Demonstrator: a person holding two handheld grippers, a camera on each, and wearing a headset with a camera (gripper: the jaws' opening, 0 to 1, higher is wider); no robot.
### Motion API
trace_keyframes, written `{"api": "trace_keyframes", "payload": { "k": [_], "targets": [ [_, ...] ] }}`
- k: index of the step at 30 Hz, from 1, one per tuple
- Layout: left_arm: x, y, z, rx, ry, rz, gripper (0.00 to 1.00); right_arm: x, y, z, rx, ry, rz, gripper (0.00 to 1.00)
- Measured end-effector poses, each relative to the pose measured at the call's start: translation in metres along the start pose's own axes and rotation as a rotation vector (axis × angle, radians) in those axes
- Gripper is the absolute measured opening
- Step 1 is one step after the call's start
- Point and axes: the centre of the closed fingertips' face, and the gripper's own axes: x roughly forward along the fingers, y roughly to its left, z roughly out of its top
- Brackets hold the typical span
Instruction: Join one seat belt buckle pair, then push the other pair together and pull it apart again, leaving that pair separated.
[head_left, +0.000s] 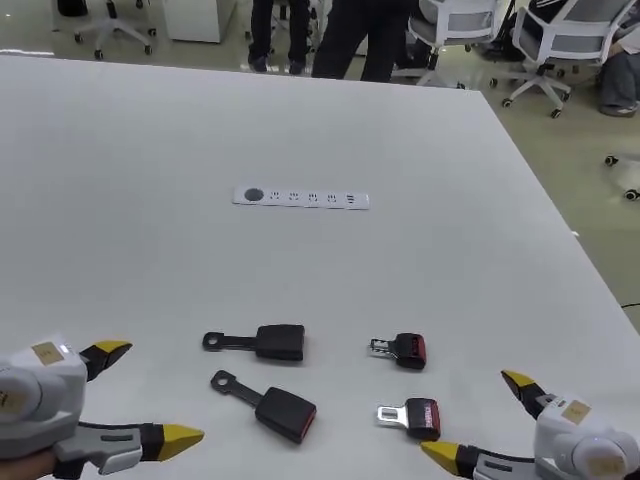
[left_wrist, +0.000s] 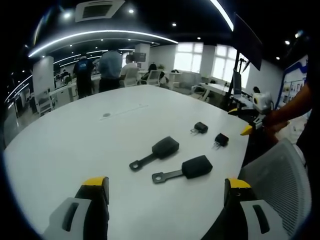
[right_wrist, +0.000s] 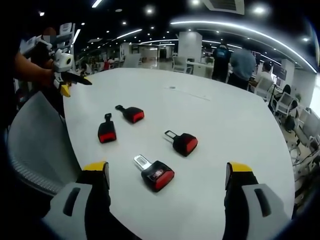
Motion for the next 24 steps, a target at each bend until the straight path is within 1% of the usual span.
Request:
{"api": "trace_keyframes", "payload": {
  "k": [3, 5, 9, 11, 13, 18, 21, 24],
  "targets": [
    [0.002, 0.000, -0.001, 0.010, 0.013, -0.006, 0.97, 0.001, 0.000, -0.002, -0.001, 0.008, 0.008, 0.96],
    [0.005, -0.002, 0.001, 0.013, 0.014, -0.011, 0.97, 0.002, 0.001, -0.002, 0.001, 0.007, 0.013, 0.95],
    [0.009, -0.004, 0.000, 0.027, 0.027, -0.019, 0.97, 0.005, 0.000, -0.003, 0.002, 0.016, 0.025, 0.95],
    [0.010, -0.005, -0.003, 0.037, 0.039, -0.025, 0.96, 0.006, 0.001, -0.004, -0.002, 0.024, 0.030, 0.95],
    [0.011, -0.007, -0.002, 0.044, 0.038, -0.032, 0.96, 0.007, 0.002, -0.005, 0.000, 0.026, 0.039, 0.95],
    [0.016, -0.010, -0.004, 0.059, 0.051, -0.044, 0.94, 0.010, 0.005, -0.004, -0.009, 0.039, 0.061, 0.95],
    [0.019, -0.011, -0.006, 0.065, 0.051, -0.049, 0.93, 0.015, 0.007, -0.005, -0.018, 0.049, 0.077, 0.94],
    [0.022, -0.012, -0.008, 0.074, 0.060, -0.058, 0.92, 0.019, 0.009, -0.004, -0.026, 0.056, 0.093, 0.94]
  ]
}}
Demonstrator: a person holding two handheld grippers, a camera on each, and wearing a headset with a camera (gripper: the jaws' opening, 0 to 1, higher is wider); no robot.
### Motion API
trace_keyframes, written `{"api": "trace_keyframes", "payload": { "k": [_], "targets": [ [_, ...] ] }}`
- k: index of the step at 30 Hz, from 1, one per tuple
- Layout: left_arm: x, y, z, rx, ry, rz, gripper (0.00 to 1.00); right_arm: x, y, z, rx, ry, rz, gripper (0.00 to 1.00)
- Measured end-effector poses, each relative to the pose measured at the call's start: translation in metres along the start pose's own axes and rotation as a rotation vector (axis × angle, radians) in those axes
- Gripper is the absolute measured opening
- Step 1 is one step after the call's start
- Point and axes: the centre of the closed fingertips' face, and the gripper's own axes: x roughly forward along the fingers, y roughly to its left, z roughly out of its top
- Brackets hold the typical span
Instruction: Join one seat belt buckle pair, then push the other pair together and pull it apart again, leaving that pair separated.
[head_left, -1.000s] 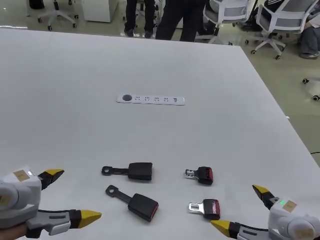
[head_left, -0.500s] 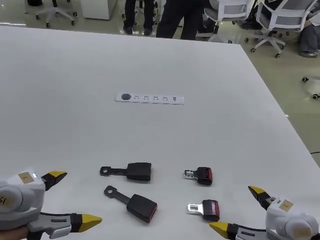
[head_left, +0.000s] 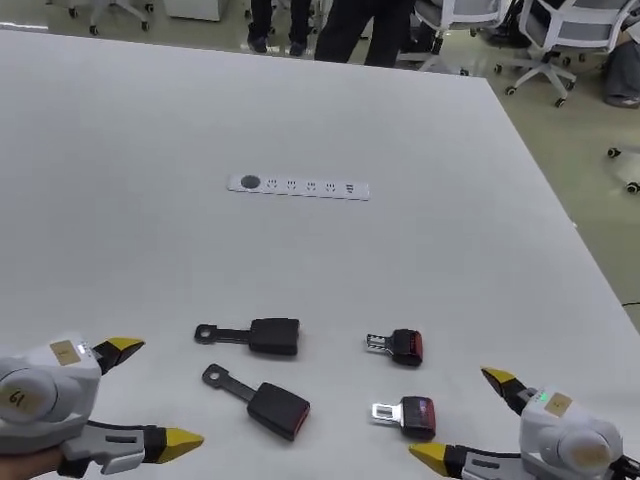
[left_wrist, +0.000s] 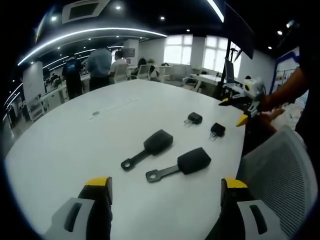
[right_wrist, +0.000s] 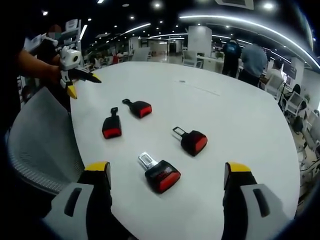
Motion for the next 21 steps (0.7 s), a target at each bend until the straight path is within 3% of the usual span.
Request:
{"api": "trace_keyframes", "payload": {
  "k": [4, 11, 21],
  "targets": [
    [0.006, 0.001, -0.005, 0.016, 0.008, -0.015, 0.90, 0.004, 0.002, 0.001, -0.009, 0.008, 0.018, 0.93],
    [0.019, -0.002, 0.002, 0.069, 0.013, -0.044, 0.86, 0.011, 0.007, 0.000, -0.037, 0.033, 0.055, 0.90],
    [0.038, -0.021, 0.010, 0.136, 0.050, -0.108, 0.83, 0.021, 0.011, -0.005, -0.040, 0.056, 0.102, 0.89]
  ]
}}
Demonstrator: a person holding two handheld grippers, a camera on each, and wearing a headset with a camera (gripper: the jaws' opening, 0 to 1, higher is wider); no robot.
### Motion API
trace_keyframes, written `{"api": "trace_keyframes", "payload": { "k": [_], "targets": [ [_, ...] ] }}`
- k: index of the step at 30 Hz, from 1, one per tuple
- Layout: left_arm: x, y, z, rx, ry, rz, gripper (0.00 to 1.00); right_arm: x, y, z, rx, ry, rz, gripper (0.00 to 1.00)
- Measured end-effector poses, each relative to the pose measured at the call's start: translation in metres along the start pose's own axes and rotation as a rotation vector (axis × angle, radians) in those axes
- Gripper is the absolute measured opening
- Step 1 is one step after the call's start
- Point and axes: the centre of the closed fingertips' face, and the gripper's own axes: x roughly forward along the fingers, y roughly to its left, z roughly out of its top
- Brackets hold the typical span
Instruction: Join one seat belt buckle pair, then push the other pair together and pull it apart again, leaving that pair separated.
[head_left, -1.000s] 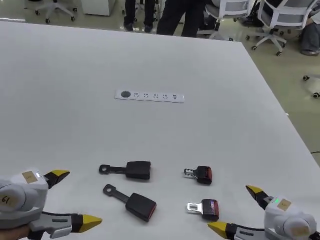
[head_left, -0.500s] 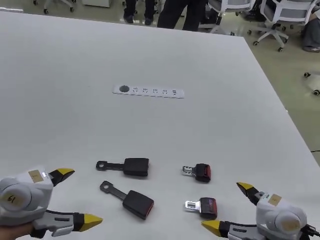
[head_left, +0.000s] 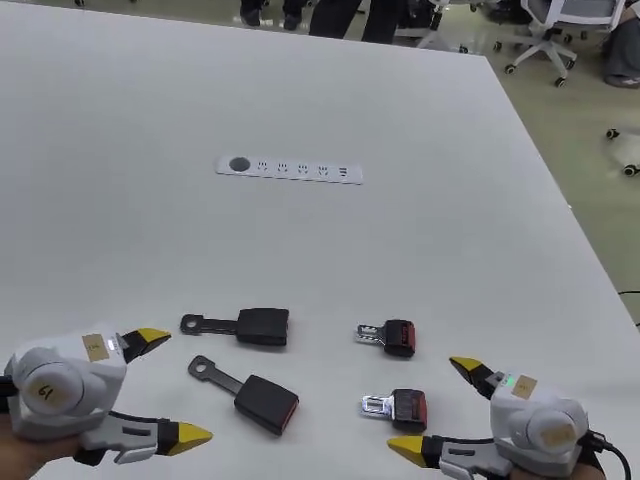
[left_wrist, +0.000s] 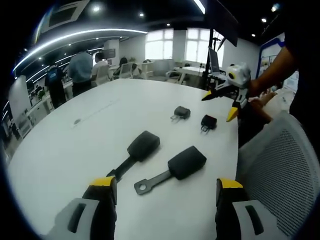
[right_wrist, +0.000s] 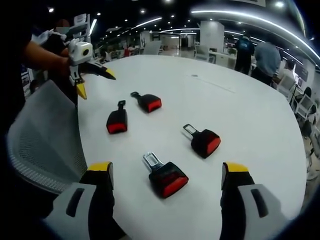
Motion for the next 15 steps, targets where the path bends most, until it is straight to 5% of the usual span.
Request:
{"api": "trace_keyframes", "payload": {
  "k": [15],
  "targets": [
    [0.036, -0.015, 0.006, 0.108, 0.044, -0.122, 0.75, 0.012, 0.004, -0.008, -0.018, 0.049, 0.083, 0.84]
  ]
}}
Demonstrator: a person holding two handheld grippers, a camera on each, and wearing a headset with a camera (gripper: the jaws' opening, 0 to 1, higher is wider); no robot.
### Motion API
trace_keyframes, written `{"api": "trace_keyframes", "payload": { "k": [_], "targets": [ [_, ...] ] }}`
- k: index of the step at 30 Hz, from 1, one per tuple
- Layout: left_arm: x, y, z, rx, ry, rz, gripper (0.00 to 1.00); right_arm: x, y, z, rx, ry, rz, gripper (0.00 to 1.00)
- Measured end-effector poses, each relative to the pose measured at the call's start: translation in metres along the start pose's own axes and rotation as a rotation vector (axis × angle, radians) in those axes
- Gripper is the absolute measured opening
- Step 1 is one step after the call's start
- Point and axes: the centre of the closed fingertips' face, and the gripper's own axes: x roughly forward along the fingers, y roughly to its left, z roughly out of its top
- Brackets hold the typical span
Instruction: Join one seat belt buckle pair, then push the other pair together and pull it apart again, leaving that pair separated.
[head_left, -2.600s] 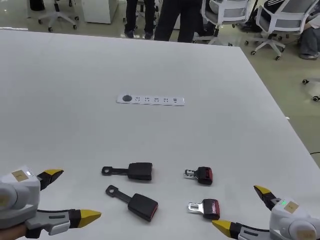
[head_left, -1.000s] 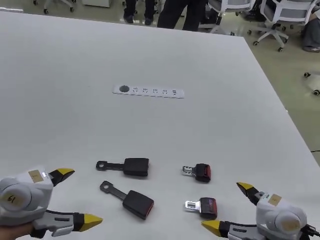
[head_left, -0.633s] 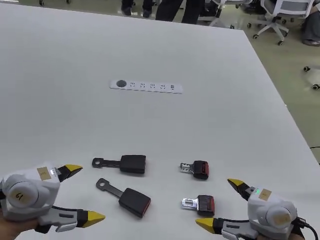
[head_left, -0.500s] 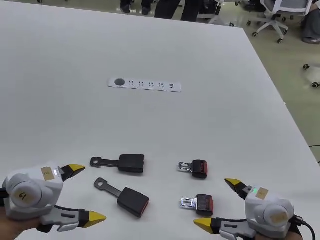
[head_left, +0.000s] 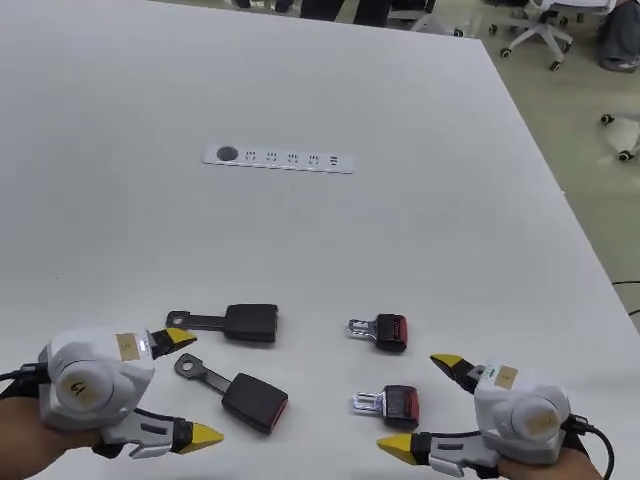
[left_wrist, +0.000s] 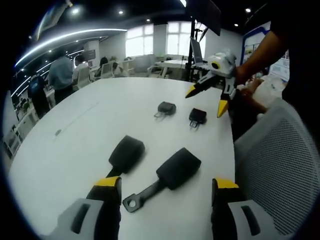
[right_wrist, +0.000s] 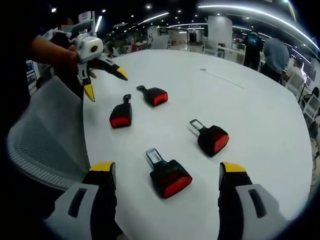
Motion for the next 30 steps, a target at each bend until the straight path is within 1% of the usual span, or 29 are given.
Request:
{"api": "trace_keyframes", "payload": {
  "k": [2, 3, 5, 8, 12, 14, 17, 18, 20, 23, 25, 27, 30],
  "targets": [
    [0.005, 0.000, -0.001, 0.018, 0.011, -0.016, 0.74, 0.002, 0.000, -0.002, -0.001, 0.010, 0.013, 0.83],
    [0.008, -0.001, 0.000, 0.038, 0.016, -0.026, 0.74, 0.003, 0.000, -0.002, -0.003, 0.014, 0.017, 0.82],
    [0.013, -0.001, 0.001, 0.061, 0.016, -0.041, 0.73, 0.004, 0.000, -0.002, -0.002, 0.022, 0.032, 0.81],
    [0.020, 0.000, -0.001, 0.067, 0.027, -0.061, 0.72, 0.006, 0.000, -0.003, -0.003, 0.031, 0.048, 0.78],
    [0.028, -0.001, -0.005, 0.113, 0.051, -0.096, 0.71, 0.009, 0.002, -0.004, -0.012, 0.047, 0.069, 0.75],
    [0.034, -0.002, -0.006, 0.120, 0.057, -0.112, 0.70, 0.009, 0.004, -0.004, -0.011, 0.057, 0.084, 0.72],
    [0.039, -0.005, -0.010, 0.180, 0.080, -0.151, 0.69, 0.012, 0.002, -0.009, -0.013, 0.071, 0.097, 0.70],
    [0.043, -0.007, -0.012, 0.200, 0.091, -0.167, 0.68, 0.013, 0.003, -0.010, -0.011, 0.077, 0.105, 0.69],
    [0.048, -0.007, -0.014, 0.226, 0.104, -0.183, 0.65, 0.013, 0.003, -0.012, -0.023, 0.086, 0.115, 0.67],
    [0.056, -0.006, -0.016, 0.245, 0.117, -0.196, 0.62, 0.016, 0.001, -0.016, -0.033, 0.105, 0.134, 0.65],
    [0.061, -0.007, -0.017, 0.270, 0.128, -0.215, 0.60, 0.017, 0.001, -0.018, -0.041, 0.118, 0.142, 0.63],
    [0.064, -0.011, -0.019, 0.303, 0.135, -0.240, 0.54, 0.019, 0.000, -0.020, -0.043, 0.130, 0.152, 0.62],
    [0.068, -0.012, -0.023, 0.319, 0.150, -0.261, 0.52, 0.022, -0.001, -0.026, -0.057, 0.147, 0.165, 0.60]
  ]
}}
